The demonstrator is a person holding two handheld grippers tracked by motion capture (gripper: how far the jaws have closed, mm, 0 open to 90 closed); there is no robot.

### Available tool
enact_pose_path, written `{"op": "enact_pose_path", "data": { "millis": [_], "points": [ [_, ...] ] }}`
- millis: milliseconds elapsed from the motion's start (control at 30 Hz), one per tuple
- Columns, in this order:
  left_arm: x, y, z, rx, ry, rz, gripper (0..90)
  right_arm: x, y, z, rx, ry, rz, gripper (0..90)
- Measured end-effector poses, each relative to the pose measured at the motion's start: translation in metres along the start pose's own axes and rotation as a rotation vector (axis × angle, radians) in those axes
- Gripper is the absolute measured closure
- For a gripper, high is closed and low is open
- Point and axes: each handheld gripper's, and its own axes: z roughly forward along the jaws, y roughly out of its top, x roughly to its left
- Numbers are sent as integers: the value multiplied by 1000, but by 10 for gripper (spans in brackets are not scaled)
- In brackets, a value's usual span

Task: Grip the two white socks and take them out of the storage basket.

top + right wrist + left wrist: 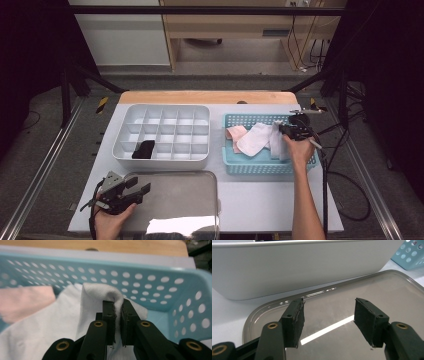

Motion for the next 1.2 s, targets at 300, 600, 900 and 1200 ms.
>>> {"op": "enact_pose_path", "data": {
  "millis": [300, 600, 900, 1200],
  "points": [
    [-1, 0, 0, 1, -3, 0, 402, 12, 6, -44, -178, 77, -54, 844],
    [-1, 0, 0, 11, -2, -4, 412, 25, 5, -74, -301, 132, -82, 844],
    [-1, 1, 0, 8, 2, -6, 415, 34, 6, -92, -366, 166, -107, 845],
    [-1, 1, -1, 10, 3, -8, 415, 45, 4, -126, -431, 225, -144, 844]
  ]
}}
